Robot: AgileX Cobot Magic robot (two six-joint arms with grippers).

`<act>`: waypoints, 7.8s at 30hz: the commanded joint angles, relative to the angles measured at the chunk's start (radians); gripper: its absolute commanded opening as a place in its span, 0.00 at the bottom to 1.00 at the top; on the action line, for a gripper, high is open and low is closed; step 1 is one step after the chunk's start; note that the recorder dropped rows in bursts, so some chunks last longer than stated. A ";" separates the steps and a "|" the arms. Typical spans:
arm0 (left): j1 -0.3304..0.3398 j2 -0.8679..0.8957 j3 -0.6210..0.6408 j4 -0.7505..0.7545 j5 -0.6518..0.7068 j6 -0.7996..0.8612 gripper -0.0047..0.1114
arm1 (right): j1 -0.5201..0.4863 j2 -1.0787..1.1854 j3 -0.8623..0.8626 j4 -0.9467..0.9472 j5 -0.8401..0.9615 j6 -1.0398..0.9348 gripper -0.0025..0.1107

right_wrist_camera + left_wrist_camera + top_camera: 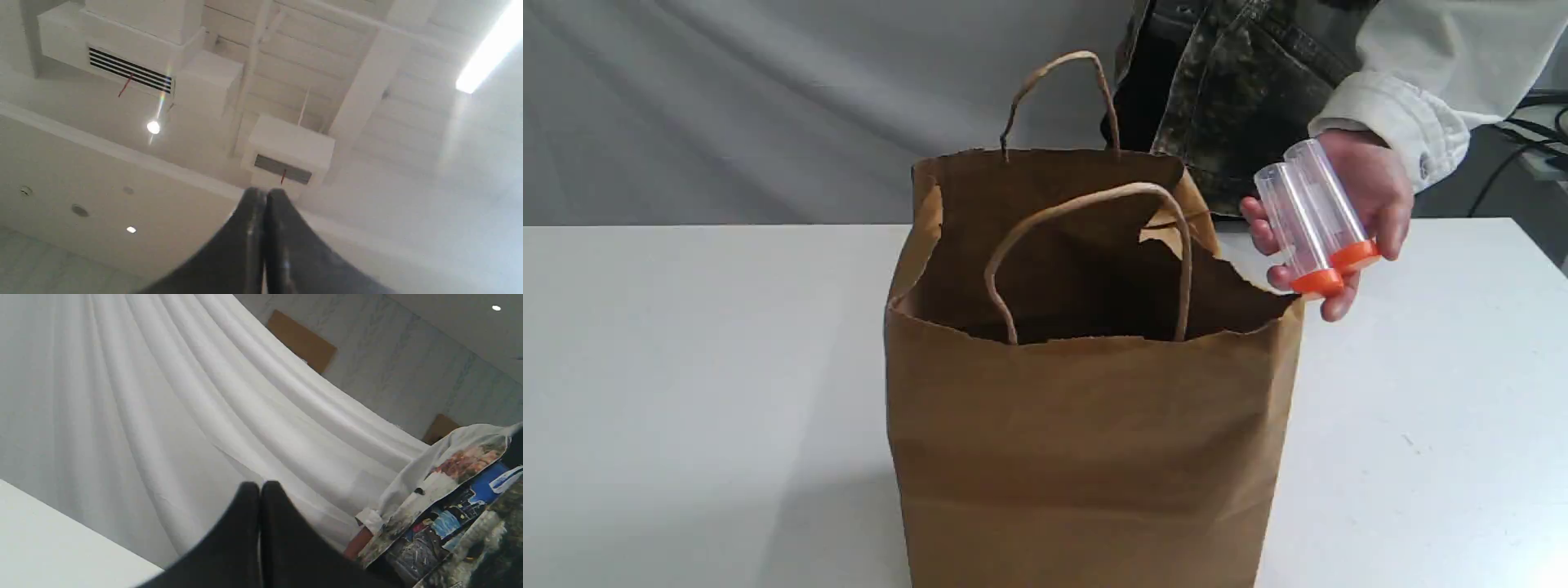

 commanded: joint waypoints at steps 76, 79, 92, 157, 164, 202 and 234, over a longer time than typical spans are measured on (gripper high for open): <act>-0.003 -0.002 0.005 0.004 0.047 -0.016 0.04 | 0.202 0.994 -0.313 1.025 1.873 -0.672 0.20; -0.003 -0.002 0.005 0.004 0.024 -0.066 0.04 | 0.202 0.992 -0.313 1.020 1.873 -0.703 0.02; -0.003 -0.002 -0.294 -0.198 0.458 0.131 0.04 | 0.233 0.992 -0.313 1.002 1.873 -0.737 0.02; -0.462 1.175 -0.931 -0.967 0.848 1.669 0.63 | 0.389 0.915 -0.313 0.792 1.663 -0.682 0.02; -0.462 1.194 -0.955 -0.962 0.827 1.669 0.63 | 0.389 0.915 -0.313 0.791 1.655 -0.682 0.02; -0.462 1.604 -1.680 -0.548 1.041 1.161 0.04 | 0.387 0.915 -0.313 0.515 1.747 -0.290 0.02; -0.462 1.629 -1.687 -0.557 1.052 1.164 0.04 | 0.387 1.035 -0.313 0.500 1.758 -0.285 0.02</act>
